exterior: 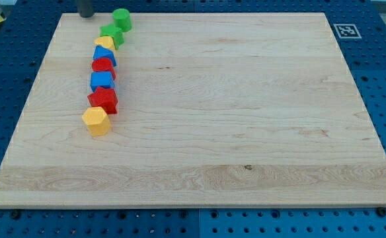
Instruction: Point at the green circle
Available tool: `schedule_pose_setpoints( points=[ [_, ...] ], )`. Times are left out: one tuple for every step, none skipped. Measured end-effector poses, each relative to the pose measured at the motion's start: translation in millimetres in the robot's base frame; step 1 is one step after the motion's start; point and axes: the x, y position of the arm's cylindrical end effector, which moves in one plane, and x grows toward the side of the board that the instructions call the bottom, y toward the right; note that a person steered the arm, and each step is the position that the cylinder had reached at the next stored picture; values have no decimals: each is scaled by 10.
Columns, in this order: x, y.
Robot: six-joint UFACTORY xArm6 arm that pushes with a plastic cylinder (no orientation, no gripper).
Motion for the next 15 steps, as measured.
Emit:
schedule_pose_setpoints(
  points=[
    [8, -58],
    [203, -438],
    [943, -573],
    [1800, -545],
    [2741, -424],
    [3631, 32],
    [3771, 1077],
    [3160, 2045],
    [2122, 2359],
    [1020, 2252],
    [42, 1713],
    [14, 1675],
    [8, 1571],
    [5, 1322],
    [5, 1232]
  ],
)
